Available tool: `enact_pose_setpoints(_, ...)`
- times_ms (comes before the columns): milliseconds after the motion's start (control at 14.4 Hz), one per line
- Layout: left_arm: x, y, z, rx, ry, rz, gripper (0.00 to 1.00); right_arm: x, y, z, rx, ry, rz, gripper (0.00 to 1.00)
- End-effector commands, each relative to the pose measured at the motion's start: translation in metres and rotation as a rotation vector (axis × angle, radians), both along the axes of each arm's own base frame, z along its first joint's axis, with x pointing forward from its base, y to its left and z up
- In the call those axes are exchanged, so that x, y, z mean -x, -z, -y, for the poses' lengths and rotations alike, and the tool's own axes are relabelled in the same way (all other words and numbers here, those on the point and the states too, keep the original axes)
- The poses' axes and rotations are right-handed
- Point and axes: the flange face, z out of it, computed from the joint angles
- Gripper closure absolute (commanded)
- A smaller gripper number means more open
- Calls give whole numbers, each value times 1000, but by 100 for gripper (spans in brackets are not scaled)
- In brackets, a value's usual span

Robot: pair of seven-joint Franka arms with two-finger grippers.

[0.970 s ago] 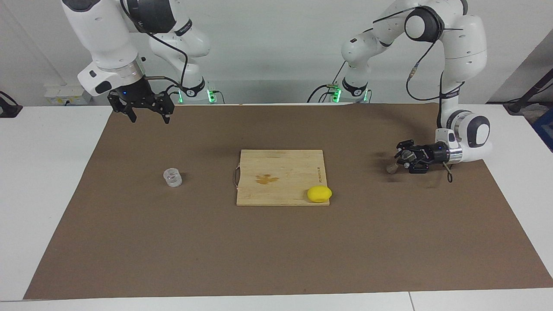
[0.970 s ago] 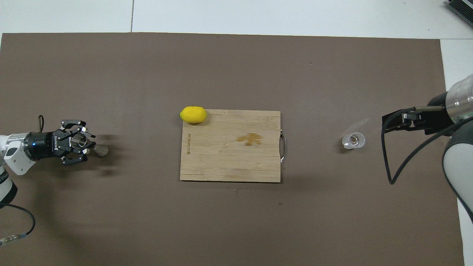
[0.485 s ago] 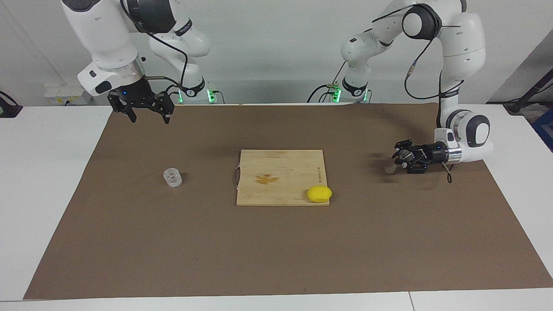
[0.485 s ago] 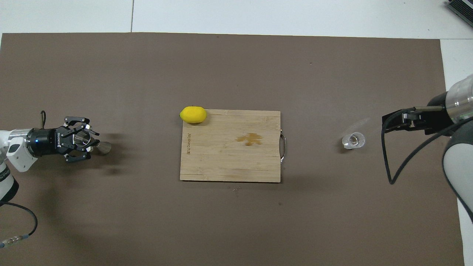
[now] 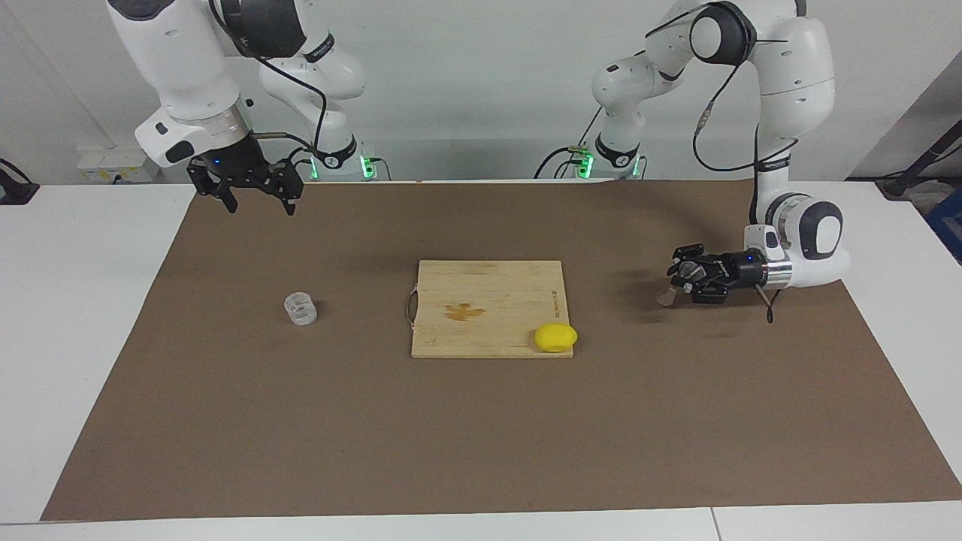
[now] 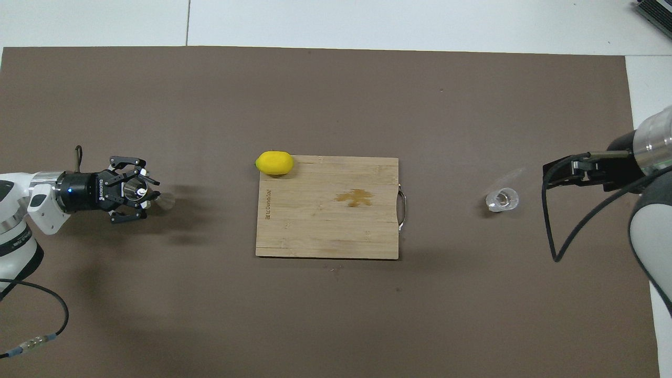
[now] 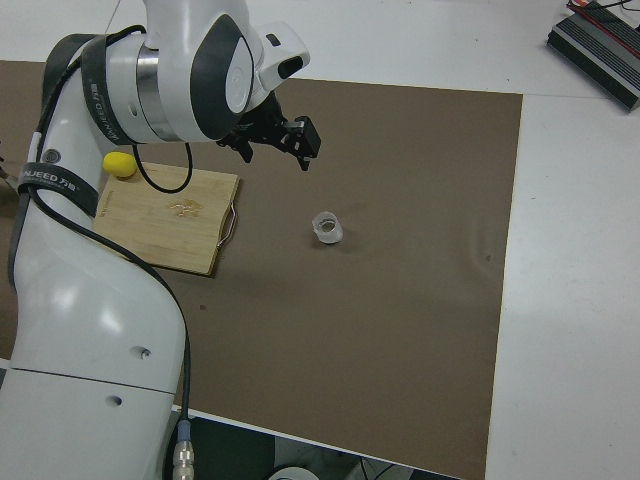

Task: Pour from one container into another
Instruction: 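Lift the metal cup with the left gripper over the cutting board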

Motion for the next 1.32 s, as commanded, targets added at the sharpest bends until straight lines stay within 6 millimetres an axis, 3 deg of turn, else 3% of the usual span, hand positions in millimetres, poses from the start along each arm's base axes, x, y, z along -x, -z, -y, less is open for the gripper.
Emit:
enact_pose_setpoints(0, -1, -18, 26, 3, 1, 28, 100, 8, -1, 2, -17, 17, -1, 0)
enact_pose_setpoints(208, 6, -31, 60, 29, -6, 54, 100, 8, -2, 2, -17, 17, 1, 0)
enact_pose_setpoints(554, 35, -42, 126, -17, -42, 48, 100, 8, -2, 2, -17, 17, 1, 0)
enact_pose_setpoints(762, 47, -28, 176, -24, -76, 10, 100, 8, -2, 2, -17, 17, 1, 0)
enact_pose_setpoints(1247, 56, -29, 275, 0, -152, -9, 100, 8, -1, 2, -17, 17, -1, 0)
